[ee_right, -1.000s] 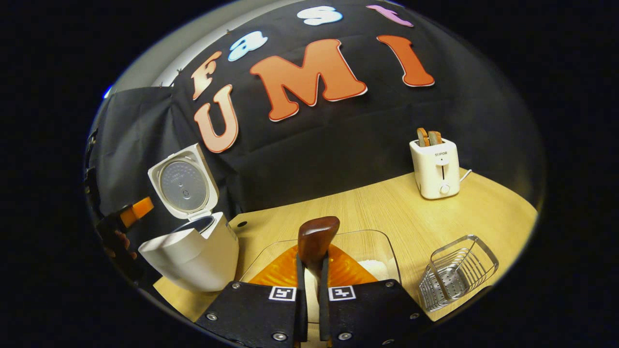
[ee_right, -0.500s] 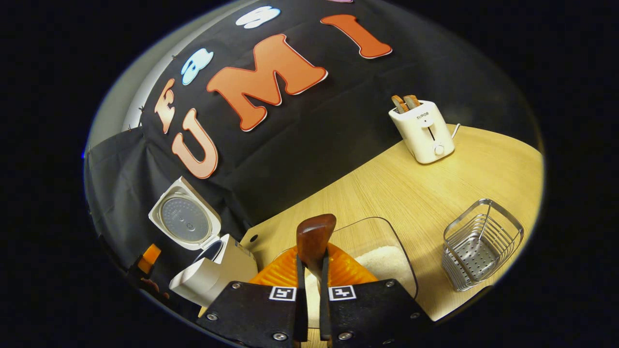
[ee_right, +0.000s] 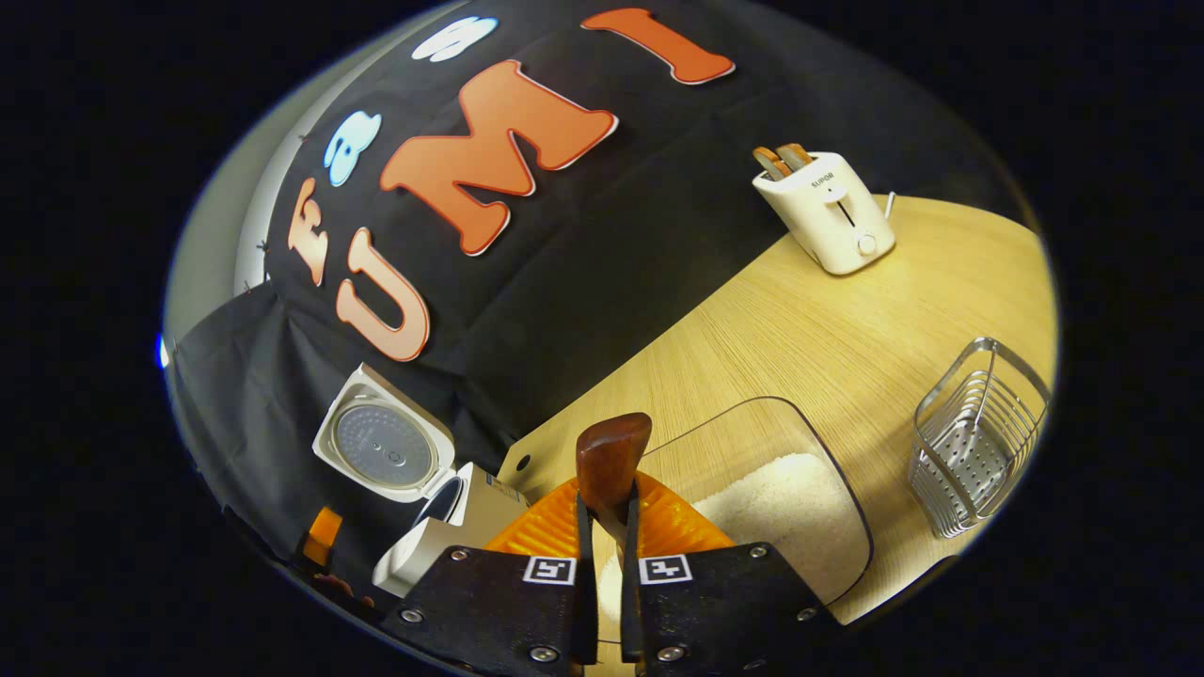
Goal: Close the left gripper, press the button to open the rice cooker; take a wooden spoon from the chopstick holder with the right hand, scoop a spoonful of rice and pour it into the rice cooker, then put the wooden spoon back into the chopstick holder.
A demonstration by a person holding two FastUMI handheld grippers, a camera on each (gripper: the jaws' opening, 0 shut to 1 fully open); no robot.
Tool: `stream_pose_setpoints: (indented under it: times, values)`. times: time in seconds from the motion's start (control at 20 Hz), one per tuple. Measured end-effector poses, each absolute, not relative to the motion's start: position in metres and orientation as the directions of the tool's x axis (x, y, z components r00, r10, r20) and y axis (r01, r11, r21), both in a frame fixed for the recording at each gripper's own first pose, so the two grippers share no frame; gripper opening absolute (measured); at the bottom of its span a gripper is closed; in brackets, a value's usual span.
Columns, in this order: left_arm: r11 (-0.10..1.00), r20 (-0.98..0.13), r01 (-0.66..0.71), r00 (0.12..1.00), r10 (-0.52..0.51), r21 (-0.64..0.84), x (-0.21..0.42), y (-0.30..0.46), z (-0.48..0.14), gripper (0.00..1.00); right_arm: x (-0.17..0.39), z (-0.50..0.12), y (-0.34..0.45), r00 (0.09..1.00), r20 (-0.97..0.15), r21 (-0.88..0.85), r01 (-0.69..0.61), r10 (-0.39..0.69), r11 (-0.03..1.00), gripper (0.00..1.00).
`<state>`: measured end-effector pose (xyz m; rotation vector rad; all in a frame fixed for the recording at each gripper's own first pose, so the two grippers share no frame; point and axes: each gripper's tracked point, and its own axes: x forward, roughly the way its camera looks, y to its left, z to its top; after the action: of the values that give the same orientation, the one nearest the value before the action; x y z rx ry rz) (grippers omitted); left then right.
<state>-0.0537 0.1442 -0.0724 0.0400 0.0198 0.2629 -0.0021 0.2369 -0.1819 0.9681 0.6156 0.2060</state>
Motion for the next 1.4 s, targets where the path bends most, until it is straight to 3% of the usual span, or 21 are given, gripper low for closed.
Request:
stream_pose_setpoints:
  times: [0.45, 0.85, 0.9, 0.95, 1.35, 1.4]
  values:
    - [0.966, -0.038, -0.257, 0.966, 0.258, 0.026, -0.046, 0.138, -0.080, 0.98, 0.002, -0.208, 0.209, 0.788, -0.401, 0.908, 0.277, 0.467, 0.313, 0.10]
    - [0.974, -0.068, -0.225, 0.972, 0.225, 0.008, -0.036, 0.123, -0.087, 0.98, 0.016, -0.181, 0.173, 0.832, -0.286, 0.957, 0.271, 0.475, 0.103, 0.10]
    - [0.974, -0.067, -0.225, 0.972, 0.225, 0.006, -0.037, 0.122, -0.087, 0.94, 0.018, -0.179, 0.166, 0.840, -0.273, 0.960, 0.269, 0.470, 0.077, 0.10]
    - [0.974, -0.068, -0.225, 0.972, 0.225, 0.005, -0.035, 0.120, -0.086, 0.99, 0.021, -0.175, 0.158, 0.852, -0.252, 0.964, 0.263, 0.458, 0.043, 0.10]
    - [0.987, -0.082, -0.162, 0.984, 0.160, -0.012, -0.022, 0.092, -0.089, 0.93, 0.043, -0.163, 0.136, 0.875, -0.157, 0.948, 0.264, 0.458, -0.179, 0.10]
    - [0.987, -0.086, -0.160, 0.984, 0.158, -0.014, -0.020, 0.091, -0.090, 0.96, 0.044, -0.158, 0.137, 0.876, -0.132, 0.944, 0.254, 0.464, -0.210, 0.10]
